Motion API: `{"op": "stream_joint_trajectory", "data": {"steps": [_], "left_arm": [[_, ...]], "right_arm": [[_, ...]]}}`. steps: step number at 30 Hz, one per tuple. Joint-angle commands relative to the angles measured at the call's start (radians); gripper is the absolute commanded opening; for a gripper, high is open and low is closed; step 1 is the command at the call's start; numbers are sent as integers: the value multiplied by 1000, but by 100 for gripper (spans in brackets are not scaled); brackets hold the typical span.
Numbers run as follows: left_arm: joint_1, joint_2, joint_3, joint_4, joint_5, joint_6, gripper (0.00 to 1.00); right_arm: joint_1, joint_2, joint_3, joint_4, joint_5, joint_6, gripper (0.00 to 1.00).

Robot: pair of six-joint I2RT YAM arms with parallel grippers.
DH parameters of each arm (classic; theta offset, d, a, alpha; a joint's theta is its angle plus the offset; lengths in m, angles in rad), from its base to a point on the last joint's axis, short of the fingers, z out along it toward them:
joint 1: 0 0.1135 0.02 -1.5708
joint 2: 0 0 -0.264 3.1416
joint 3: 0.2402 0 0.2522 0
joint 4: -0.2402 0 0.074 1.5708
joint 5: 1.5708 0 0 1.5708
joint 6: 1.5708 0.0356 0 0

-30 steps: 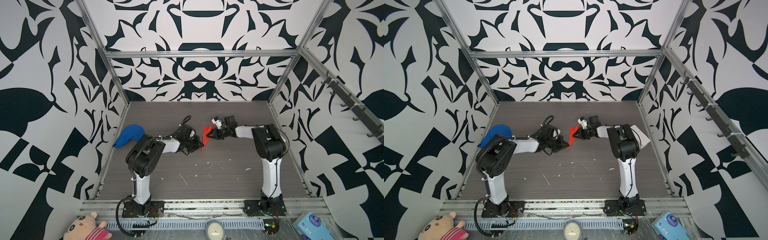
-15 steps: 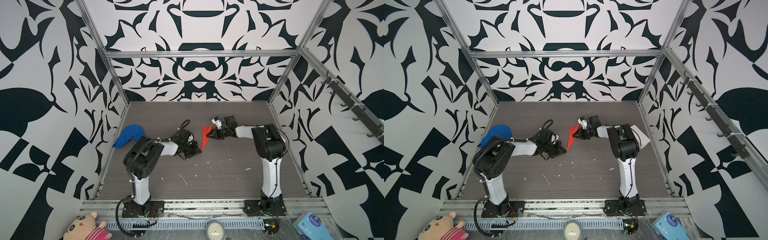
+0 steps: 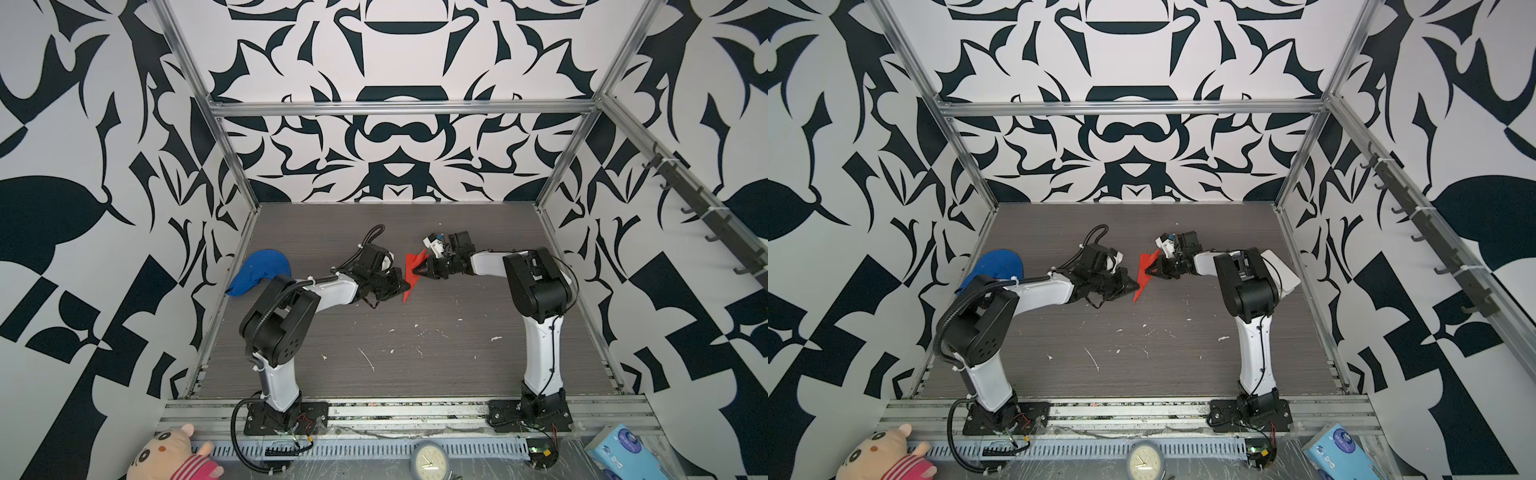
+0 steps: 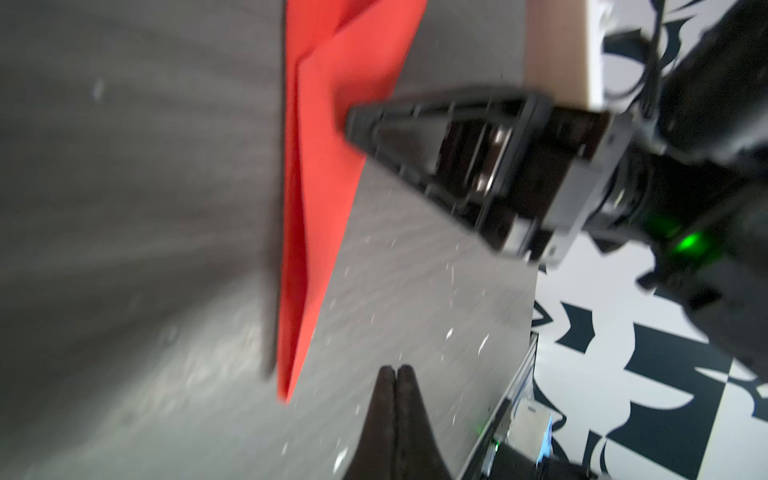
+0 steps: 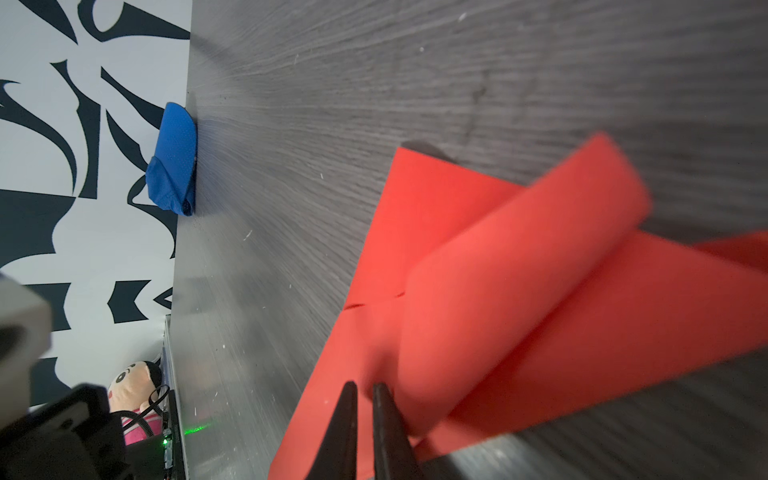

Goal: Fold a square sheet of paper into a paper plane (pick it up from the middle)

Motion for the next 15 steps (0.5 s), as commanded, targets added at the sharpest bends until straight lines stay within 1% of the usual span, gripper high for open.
{"op": "stream_joint_trajectory", "data": {"steps": [1, 7, 15], "left_arm": [[-1, 71, 48, 0, -29, -19, 1], [-1, 135, 79, -34, -45, -6, 0], [-1, 160, 62, -55, -84, -19, 0]], "right_arm": [[5, 40, 2, -60, 66, -12, 14], [5, 35, 7, -64, 63, -14, 14], [6, 32, 7, -63, 62, -12, 14]]}}
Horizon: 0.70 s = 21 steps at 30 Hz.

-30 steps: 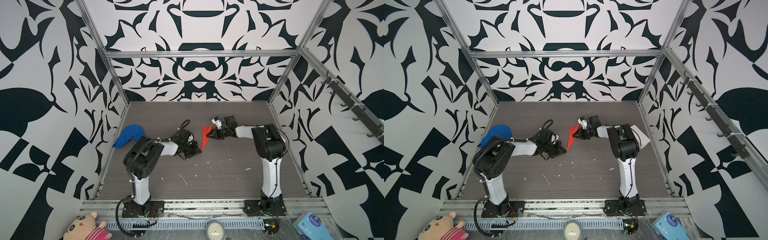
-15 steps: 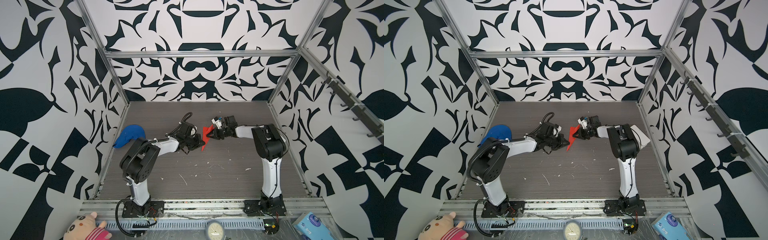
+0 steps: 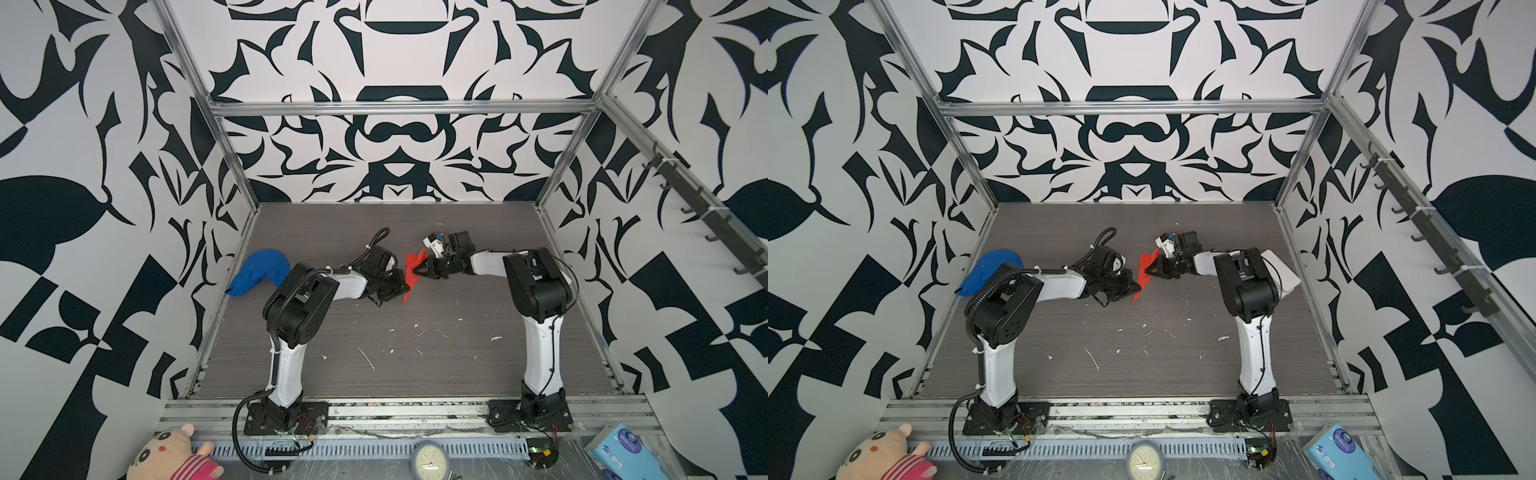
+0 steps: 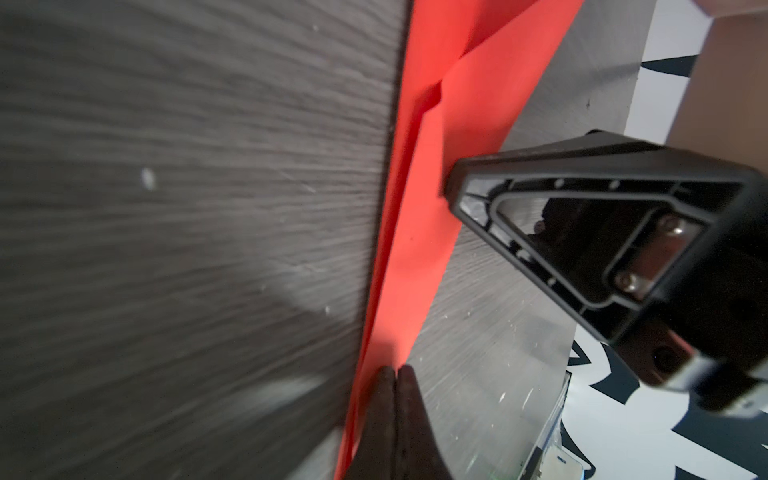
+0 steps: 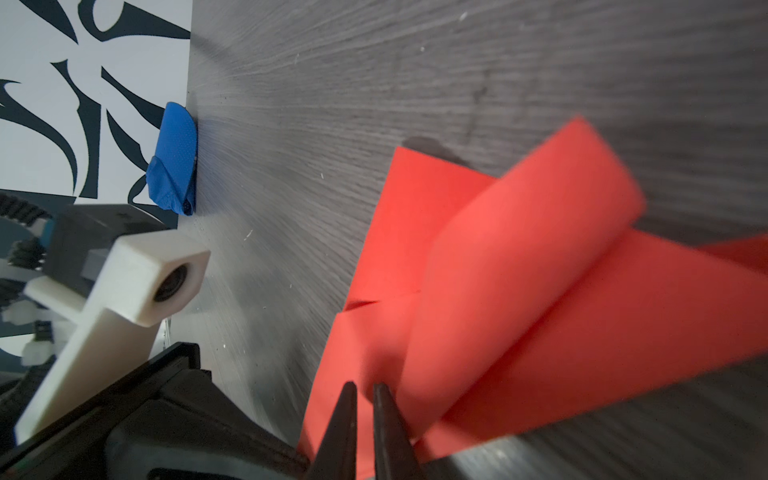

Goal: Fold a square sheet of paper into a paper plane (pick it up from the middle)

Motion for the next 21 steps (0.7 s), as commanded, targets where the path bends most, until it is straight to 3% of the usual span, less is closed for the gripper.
{"op": "stream_joint_trajectory", "data": {"steps": [1, 9, 16, 21], "left_arm": [[-1, 15, -1, -45, -38, -13, 0], [-1, 20, -36, -109, -41, -26, 0], [-1, 6, -36, -179, -59, -12, 0], [-1, 0, -26, -209, -68, 7, 0]], "right_arm": [[5, 29, 5, -61, 61, -10, 15], [19, -86, 2, -7, 31, 66, 15], [65, -169, -40, -104, 41, -22, 15], [99, -162, -64, -149, 82, -76, 3]]}}
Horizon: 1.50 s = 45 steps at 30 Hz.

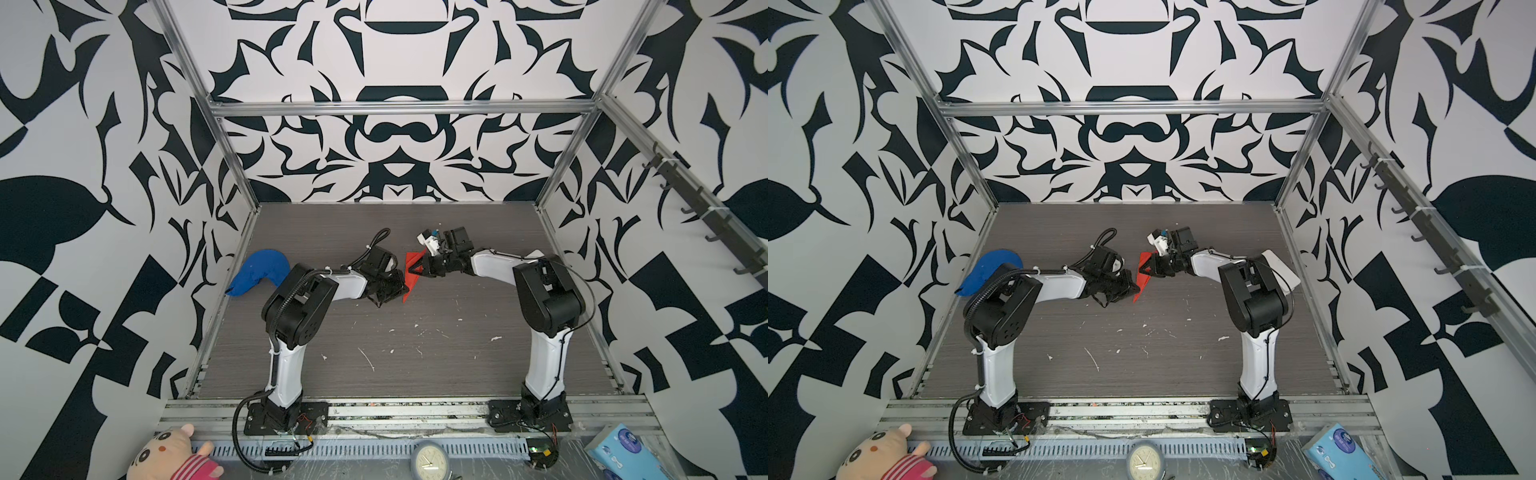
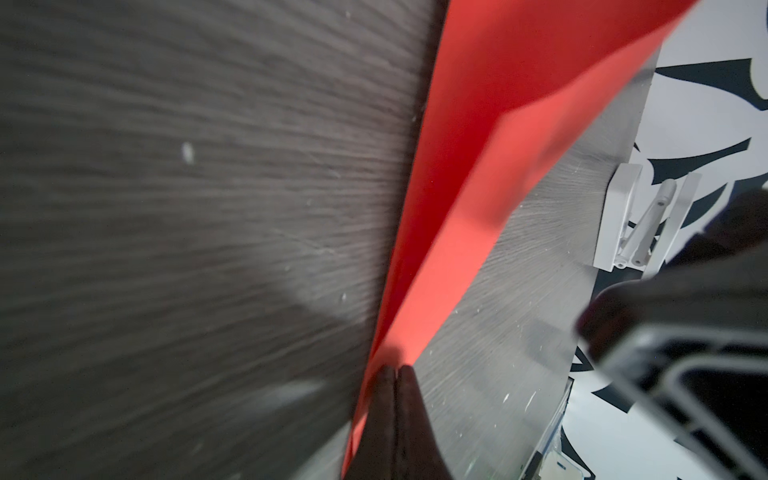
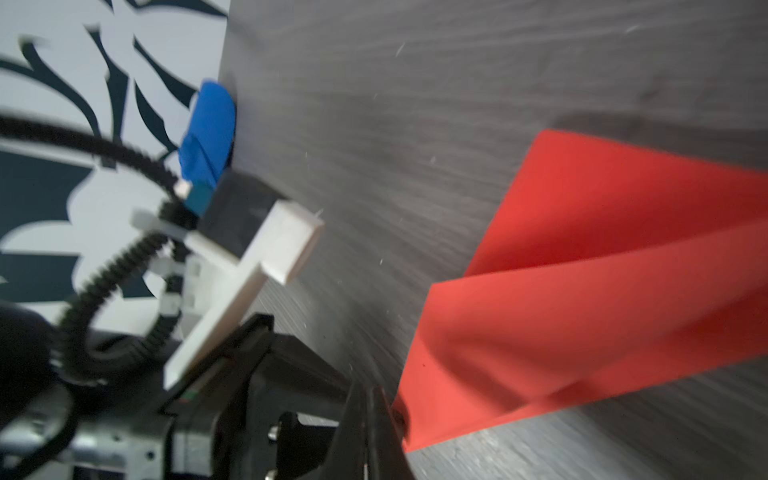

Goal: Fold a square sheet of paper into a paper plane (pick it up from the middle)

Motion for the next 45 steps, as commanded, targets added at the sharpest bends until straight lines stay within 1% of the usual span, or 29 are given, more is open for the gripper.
{"op": "stream_joint_trajectory", "data": {"steps": [1, 6, 9, 17, 24, 27, 35, 40, 45], "left_arm": [[-1, 10, -23, -167, -49, 21, 0], [-1, 19, -12, -174, -39, 28, 0], [-1, 30, -2, -172, -26, 38, 0], [-1, 29, 35, -183, -2, 71, 0], [-2, 39, 68, -191, 10, 84, 0], [-2, 46, 69, -200, 11, 84, 0], [-2, 36, 59, -200, 6, 83, 0], [-2, 30, 76, -196, 14, 92, 1], [-2, 0, 84, -114, 63, 93, 3]], "right_arm": [[17, -1, -21, -66, 36, -63, 0], [17, 25, -1, -105, 51, -105, 0], [14, 23, -12, -90, 63, -106, 0], [5, 22, -16, -52, 78, -76, 0], [-4, 19, 4, 22, 76, 3, 0], [-12, 34, 12, 25, 103, 15, 0], [-41, 61, -4, 30, 120, 21, 0], [-48, 89, 0, 21, 122, 17, 0], [-49, 90, -1, 12, 119, 16, 0]]}}
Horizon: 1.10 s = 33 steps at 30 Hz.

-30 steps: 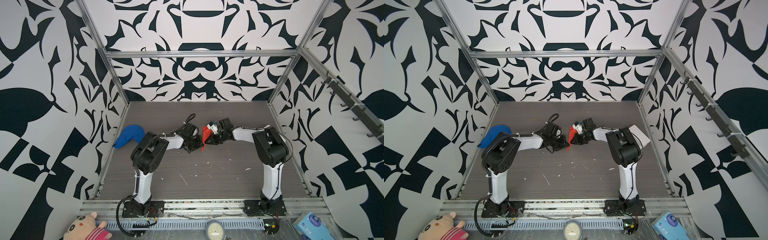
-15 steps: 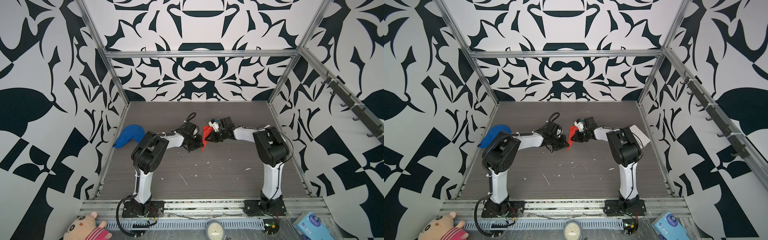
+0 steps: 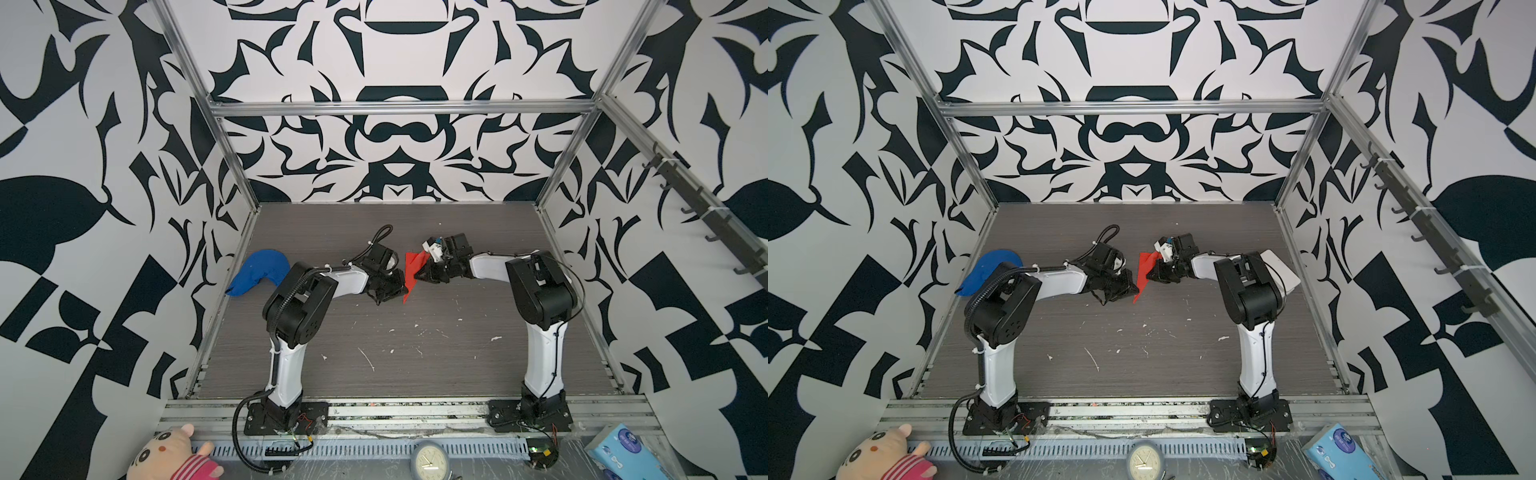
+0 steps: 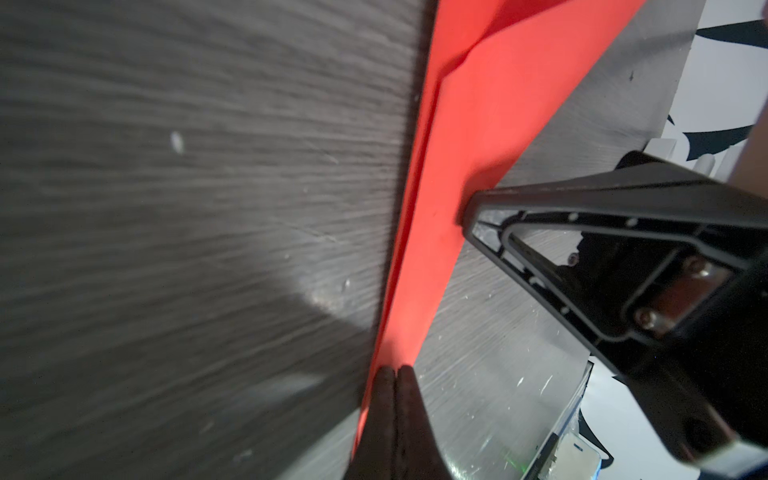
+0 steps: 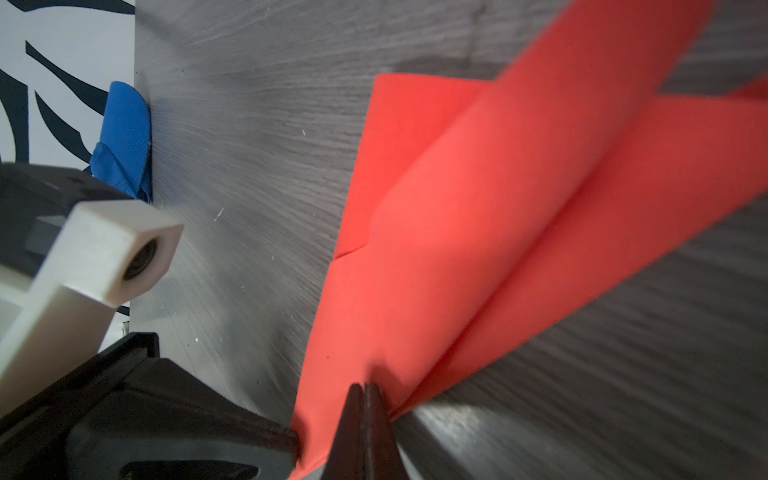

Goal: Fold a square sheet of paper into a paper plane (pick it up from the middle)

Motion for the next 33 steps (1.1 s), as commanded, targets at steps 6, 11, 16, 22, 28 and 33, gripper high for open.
{"op": "stream_joint_trajectory", "data": {"steps": [6, 11, 16, 22, 28, 33], "left_arm": [[-1, 7, 60, 114, 36, -12, 7], [-1, 69, 116, 68, -4, -18, 3], [-1, 113, 129, 49, 24, -19, 0], [-1, 118, 119, -4, 2, -6, 0], [-1, 120, 97, -65, -32, 6, 0], [-1, 120, 82, -79, -31, 12, 0]], "right_arm": [[-2, 6, 19, -32, 22, -9, 0], [-2, 14, 23, -30, 13, -7, 0], [-3, 11, 23, -28, 4, -8, 0], [-3, 5, 24, -17, 1, -1, 0], [-15, 12, 63, -4, -6, 7, 0], [-64, 73, 148, -2, -53, 27, 0]]}}
